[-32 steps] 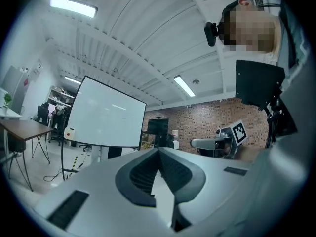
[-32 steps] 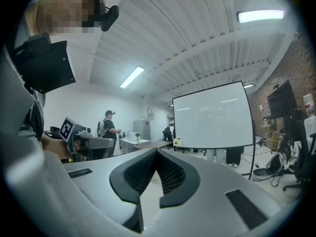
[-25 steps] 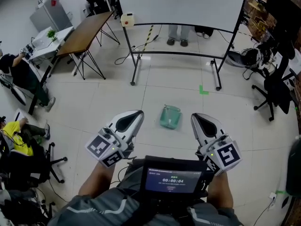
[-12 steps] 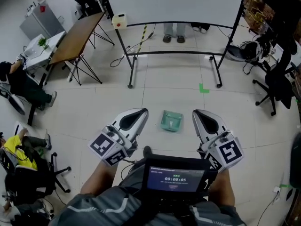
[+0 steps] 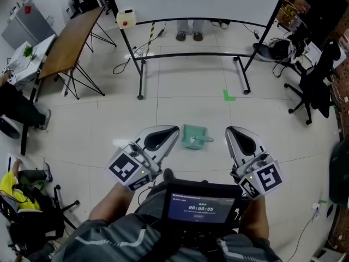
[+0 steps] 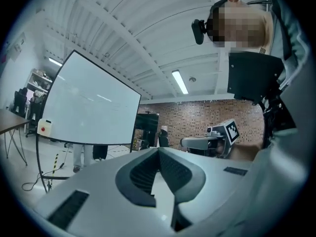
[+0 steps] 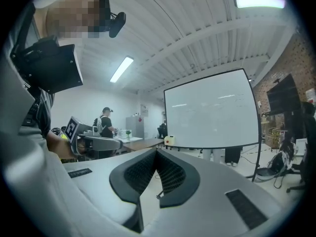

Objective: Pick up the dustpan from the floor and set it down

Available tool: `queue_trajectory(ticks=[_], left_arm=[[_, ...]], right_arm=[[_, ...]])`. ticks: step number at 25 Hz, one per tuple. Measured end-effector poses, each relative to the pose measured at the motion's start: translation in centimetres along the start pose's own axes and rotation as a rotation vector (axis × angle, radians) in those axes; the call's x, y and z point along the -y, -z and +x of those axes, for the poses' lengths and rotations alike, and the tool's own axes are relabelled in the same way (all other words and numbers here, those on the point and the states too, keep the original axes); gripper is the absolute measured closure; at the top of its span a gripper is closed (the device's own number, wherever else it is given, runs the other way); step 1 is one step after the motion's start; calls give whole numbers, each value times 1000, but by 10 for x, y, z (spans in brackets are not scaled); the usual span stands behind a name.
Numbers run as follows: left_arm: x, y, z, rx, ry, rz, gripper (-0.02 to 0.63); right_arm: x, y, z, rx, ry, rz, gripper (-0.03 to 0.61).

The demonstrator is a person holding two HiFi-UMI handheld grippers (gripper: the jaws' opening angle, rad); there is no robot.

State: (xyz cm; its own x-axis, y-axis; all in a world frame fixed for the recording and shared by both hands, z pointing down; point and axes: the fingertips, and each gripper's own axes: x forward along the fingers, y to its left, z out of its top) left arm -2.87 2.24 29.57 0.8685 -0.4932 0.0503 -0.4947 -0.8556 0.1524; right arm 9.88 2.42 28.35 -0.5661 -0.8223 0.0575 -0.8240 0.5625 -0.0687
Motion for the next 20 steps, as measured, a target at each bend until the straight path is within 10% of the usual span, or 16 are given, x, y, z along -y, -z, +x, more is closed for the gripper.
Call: queue_trajectory(ticks=[13,20], left_arm=[[-23,7,66,17,-85,-30,588],[-67,68,98,-26,-153,-74,588]], right_arm=[[57,7,28,-50,-168,-29,553],[93,103,68,-144,-245,-17,463]])
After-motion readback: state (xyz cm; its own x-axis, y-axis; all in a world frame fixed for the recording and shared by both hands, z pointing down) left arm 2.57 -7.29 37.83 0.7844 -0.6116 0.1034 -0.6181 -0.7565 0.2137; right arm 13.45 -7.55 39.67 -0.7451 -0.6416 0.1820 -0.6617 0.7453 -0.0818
